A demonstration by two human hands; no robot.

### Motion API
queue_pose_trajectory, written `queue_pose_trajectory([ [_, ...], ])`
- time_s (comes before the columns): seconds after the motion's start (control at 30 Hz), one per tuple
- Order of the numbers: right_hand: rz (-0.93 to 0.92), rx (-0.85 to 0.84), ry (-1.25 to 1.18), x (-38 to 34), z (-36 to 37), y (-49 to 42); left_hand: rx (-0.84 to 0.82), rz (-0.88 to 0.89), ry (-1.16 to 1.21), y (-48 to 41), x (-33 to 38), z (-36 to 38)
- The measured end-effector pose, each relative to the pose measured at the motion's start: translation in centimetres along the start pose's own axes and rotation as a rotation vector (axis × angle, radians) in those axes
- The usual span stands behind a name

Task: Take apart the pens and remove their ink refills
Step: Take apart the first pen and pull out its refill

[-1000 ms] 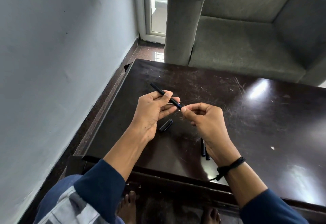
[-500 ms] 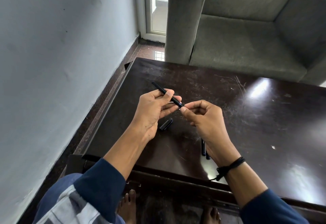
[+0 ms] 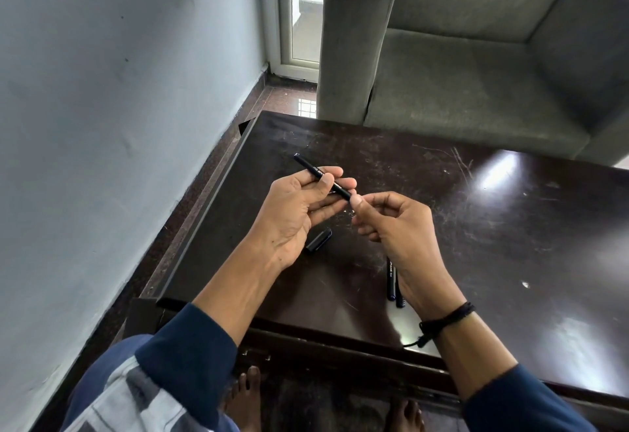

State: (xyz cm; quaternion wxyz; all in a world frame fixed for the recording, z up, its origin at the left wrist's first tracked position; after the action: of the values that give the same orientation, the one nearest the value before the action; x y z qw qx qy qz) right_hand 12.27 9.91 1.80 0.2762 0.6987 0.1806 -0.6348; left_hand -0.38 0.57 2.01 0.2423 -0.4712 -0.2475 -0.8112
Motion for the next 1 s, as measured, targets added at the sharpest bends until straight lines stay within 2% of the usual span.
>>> queue_pose_trajectory([
  [0.53, 0.023, -0.054, 0.029, -0.25, -0.27, 0.05, -0.032, 0.044, -0.045, -0.09, -0.04, -0.04],
  [1.0, 0.023, -0.023, 0.038, -0.26, -0.38, -0.01, -0.03, 0.046, -0.034, -0.2, -0.16, -0.09],
])
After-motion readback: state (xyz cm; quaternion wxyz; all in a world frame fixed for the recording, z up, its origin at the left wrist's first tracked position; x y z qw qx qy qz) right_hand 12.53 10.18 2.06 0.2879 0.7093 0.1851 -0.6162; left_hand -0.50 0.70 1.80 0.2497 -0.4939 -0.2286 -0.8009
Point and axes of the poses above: each hand's wrist, its own y-axis away from the middle knuckle, its own z-axis out of the palm, x = y × z, the point moved 2 cm from there along -y, towards the middle knuckle, and after that the axes turned 2 degrees about z, right-handed, at the moved point
